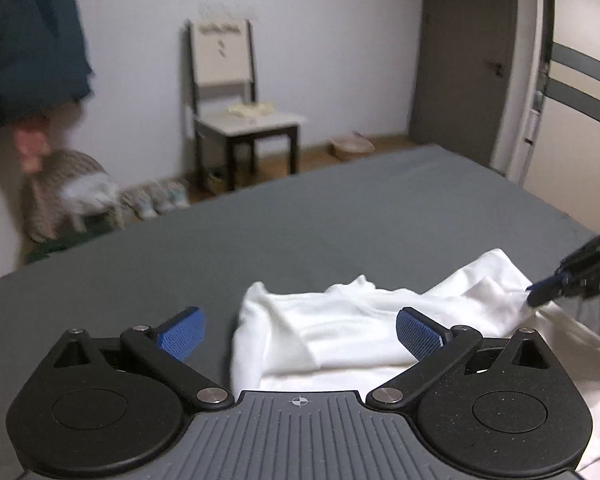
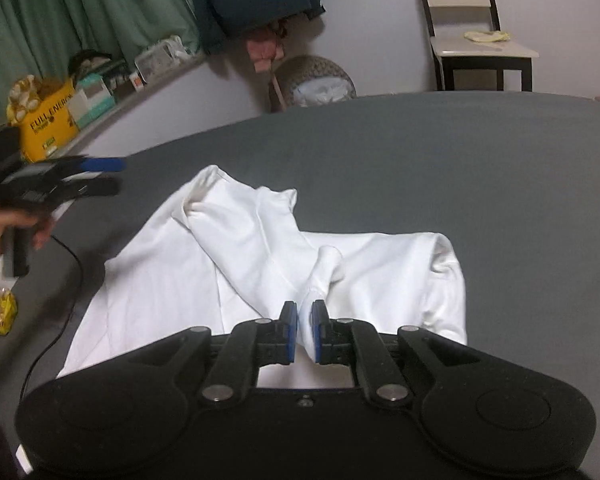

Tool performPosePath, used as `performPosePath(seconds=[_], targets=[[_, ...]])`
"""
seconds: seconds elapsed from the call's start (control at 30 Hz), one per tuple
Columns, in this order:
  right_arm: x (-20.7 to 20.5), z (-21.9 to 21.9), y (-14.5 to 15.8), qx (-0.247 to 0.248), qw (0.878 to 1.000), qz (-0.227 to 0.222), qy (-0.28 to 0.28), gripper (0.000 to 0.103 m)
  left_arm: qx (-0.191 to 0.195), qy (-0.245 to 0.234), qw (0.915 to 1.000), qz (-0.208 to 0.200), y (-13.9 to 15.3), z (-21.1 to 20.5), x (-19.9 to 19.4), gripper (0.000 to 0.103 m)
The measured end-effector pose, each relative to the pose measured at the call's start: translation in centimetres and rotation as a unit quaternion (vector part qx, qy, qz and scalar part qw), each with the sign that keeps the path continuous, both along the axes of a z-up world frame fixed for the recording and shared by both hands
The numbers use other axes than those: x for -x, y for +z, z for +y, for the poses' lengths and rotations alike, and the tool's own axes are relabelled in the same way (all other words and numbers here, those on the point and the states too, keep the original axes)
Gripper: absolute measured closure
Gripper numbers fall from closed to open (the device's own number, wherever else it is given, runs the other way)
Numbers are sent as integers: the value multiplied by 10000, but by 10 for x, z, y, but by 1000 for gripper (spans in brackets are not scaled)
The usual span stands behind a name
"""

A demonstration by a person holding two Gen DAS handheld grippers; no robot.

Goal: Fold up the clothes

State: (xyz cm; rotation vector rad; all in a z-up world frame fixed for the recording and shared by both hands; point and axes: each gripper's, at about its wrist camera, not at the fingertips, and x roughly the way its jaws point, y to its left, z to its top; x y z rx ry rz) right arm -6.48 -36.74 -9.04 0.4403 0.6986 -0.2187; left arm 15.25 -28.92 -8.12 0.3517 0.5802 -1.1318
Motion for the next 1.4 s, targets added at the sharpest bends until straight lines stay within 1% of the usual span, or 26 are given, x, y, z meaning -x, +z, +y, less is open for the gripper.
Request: performPosePath(seconds=[0.13, 0.17, 0.23, 0.27, 0.3, 0.37, 0.47, 0.5, 0.53, 0.57, 0.6, 0.63, 0.67, 0.73, 0.8, 0.83, 0.87, 0.9, 0.93, 0.97, 1.03, 1.13, 1.2, 1.27, 1.33, 1.4], targets=[[-2, 0, -5, 123, 9999, -24, 90, 93, -414, 95, 9989, 193, -6, -46, -30, 0], [-3, -1, -5, 206, 9997, 15, 125, 91, -588, 201, 9979, 191, -11, -57, -36, 2], [-4, -3, -4, 373, 9991, 92, 195, 85, -936, 393, 9945, 245, -24, -76, -48, 14], [-4, -3, -3, 457, 9986, 130, 230, 79, -1056, 402, 9933, 258, -29, -85, -52, 26], [-4, -4, -2, 525, 9981, 163, 270, 74, -1171, 405, 9919, 266, -35, -93, -56, 33], [-5, -6, 0, 563, 9974, 194, 394, 70, -1271, 284, 9909, 328, -44, -103, -58, 33], [-9, -7, 2, 636, 9959, 252, 599, 58, -1365, 95, 9892, 516, -53, -108, -55, 33], [-11, -7, 3, 651, 9955, 257, 639, 57, -1396, 32, 9885, 580, -56, -109, -54, 38], [-13, -8, 4, 640, 9955, 251, 646, 57, -1426, -31, 9877, 644, -59, -111, -53, 48], [-15, -10, 4, 618, 9957, 259, 642, 56, -1457, -94, 9868, 708, -62, -113, -52, 74], [-18, -12, 3, 573, 9960, 296, 617, 56, -1402, -106, 9876, 698, -62, -110, -50, 89], [-21, -14, 2, 528, 9963, 336, 593, 56, -1338, -113, 9886, 682, -62, -108, -47, 89], [-25, -16, 1, 481, 9965, 371, 571, 56, -1275, -120, 9895, 665, -61, -105, -44, 94], [-31, -20, -3, 369, 9971, 404, 523, 56, -1148, -134, 9913, 632, -60, -100, -38, 95], [-38, -24, -7, 162, 9975, 450, 522, 62, -1020, -148, 9929, 599, -59, -95, -32, 97], [-42, -26, -9, 56, 9974, 506, 503, 67, -904, -161, 9942, 568, -55, -90, -28, 97], [-44, -27, -11, -47, 9974, 540, 478, 78, -781, -175, 9954, 535, -50, -85, -25, 97], [-45, -28, -11, -144, 9976, 525, 436, 83, -659, -188, 9964, 502, -46, -79, -21, 98], [-45, -28, -11, -240, 9976, 510, 393, 91, -538, -238, 9973, 433, -41, -73, -19, 98], [-44, -28, -9, -309, 9978, 473, 355, 92, -403, -309, 9981, 350, -34, -63, -13, 98], [-34, -23, 4, -319, 9986, 198, 359, 93, -98, -429, 9989, 145, -20, -42, 2, 98], [-10, -10, 28, -295, 9975, -271, 577, 93, 338, -563, 9978, -62, -6, 1, 21, 98], [10, 4, 42, -116, 9954, -480, 815, 94, 553, -711, 9957, -199, -2, 34, 35, 97], [32, 18, 51, 87, 9929, -538, 1059, 94, 677, -855, 9934, -363, -4, 65, 50, 97], [52, 31, 49, 136, 9901, -455, 1320, 94, 728, -1065, 9901, -551, -13, 96, 71, 97], [66, 42, 40, 126, 9874, -170, 1567, 94, 658, -1307, 9874, -602, -27, 123, 94, 97]])
